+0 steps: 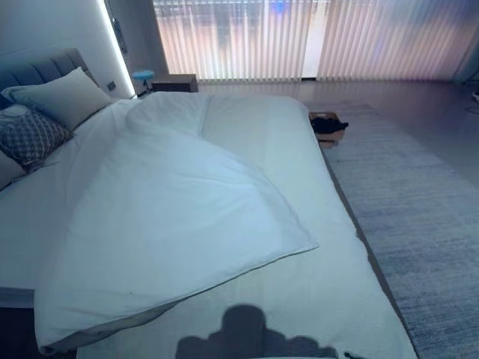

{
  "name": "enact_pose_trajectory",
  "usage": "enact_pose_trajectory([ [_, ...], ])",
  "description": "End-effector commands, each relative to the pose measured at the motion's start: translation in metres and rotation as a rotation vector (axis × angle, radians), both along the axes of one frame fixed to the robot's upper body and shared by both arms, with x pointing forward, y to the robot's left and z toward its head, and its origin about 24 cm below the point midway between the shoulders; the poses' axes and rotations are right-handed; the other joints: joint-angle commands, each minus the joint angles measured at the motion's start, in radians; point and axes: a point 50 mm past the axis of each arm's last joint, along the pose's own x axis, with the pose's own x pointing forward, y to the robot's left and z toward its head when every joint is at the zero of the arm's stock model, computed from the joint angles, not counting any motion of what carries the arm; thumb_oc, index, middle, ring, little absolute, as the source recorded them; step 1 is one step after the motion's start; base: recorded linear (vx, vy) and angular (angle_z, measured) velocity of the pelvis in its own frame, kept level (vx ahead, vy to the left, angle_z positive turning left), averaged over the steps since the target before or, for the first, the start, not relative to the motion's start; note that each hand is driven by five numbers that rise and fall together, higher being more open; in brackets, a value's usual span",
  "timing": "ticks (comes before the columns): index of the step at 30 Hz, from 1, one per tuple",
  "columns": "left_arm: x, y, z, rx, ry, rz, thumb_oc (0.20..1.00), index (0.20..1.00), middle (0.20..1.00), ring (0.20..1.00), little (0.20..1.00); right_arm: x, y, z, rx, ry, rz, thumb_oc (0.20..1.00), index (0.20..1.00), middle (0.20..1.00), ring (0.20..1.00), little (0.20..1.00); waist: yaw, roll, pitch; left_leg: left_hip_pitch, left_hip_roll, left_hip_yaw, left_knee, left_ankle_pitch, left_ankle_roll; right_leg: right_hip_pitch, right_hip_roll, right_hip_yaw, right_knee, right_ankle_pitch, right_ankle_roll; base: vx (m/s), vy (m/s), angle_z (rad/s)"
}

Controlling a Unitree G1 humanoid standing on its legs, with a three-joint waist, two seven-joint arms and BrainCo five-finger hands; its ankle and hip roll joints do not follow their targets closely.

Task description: Make the bed

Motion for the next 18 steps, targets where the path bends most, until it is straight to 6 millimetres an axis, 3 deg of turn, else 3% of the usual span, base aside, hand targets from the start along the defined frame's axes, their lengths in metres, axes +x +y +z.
enact_pose_trajectory([
  [1,0.038,-0.006,0.008,-0.008,-0.117,0.06,1.0,1.0,1.0,1.0,1.0,0.076,0.039,0.029,0.233,-0.279,-0.16,1.0,1.0,1.0,1.0,1.0,0.008,-0.028,0.09,-0.09,-0.063,-0.025,0.001,0.042,0.001,0.062,-0.054,-0.012,0.01,0.016,0.086,-0.12,0.012,0.04],
  [4,0.055,-0.012,0.012,-0.018,-0.176,0.086,1.0,1.0,1.0,1.0,1.0,0.118,0.066,0.06,0.393,-0.446,-0.219,1.0,1.0,1.0,1.0,1.0,0.02,-0.024,0.146,-0.154,-0.064,-0.034,0.001,0.072,-0.005,-0.001,-0.059,-0.029,0.018,0.034,0.084,-0.13,0.008,0.07],
  [6,0.058,-0.014,0.013,-0.021,-0.185,0.089,1.0,1.0,1.0,1.0,1.0,0.125,0.068,0.065,0.401,-0.466,-0.222,1.0,1.0,1.0,1.0,1.0,0.022,-0.023,0.155,-0.169,-0.066,-0.038,0.001,0.078,-0.004,-0.016,-0.061,-0.032,0.02,0.038,0.084,-0.06,0.0,0.25],
  [7,0.062,-0.016,0.015,-0.025,-0.202,0.1,1.0,1.0,1.0,1.0,1.0,0.139,0.075,0.078,0.435,-0.518,-0.236,1.0,1.0,1.0,1.0,1.0,0.03,-0.02,0.174,-0.194,-0.067,-0.043,0.001,0.088,-0.005,-0.037,-0.065,-0.038,0.021,0.045,0.083,-0.04,0.004,0.3],
  [14,0.072,-0.024,0.018,-0.043,-0.244,0.129,1.0,1.0,1.0,1.0,1.0,0.178,0.083,0.114,0.466,-0.649,-0.297,1.0,1.0,1.0,1.0,1.0,0.056,-0.004,0.229,-0.273,-0.072,-0.062,0.001,0.116,-0.01,-0.102,-0.072,-0.058,0.019,0.06,0.083,-0.01,0.002,0.13],
  [18,0.083,-0.028,0.022,-0.06,-0.29,0.147,1.0,1.0,1.0,1.0,1.0,0.209,0.078,0.146,0.472,-0.75,-0.388,1.0,1.0,1.0,1.0,1.0,0.078,0.017,0.274,-0.334,-0.075,-0.078,0.001,0.132,-0.017,-0.152,-0.076,-0.069,0.019,0.066,0.082,0.0,0.001,0.11],
])
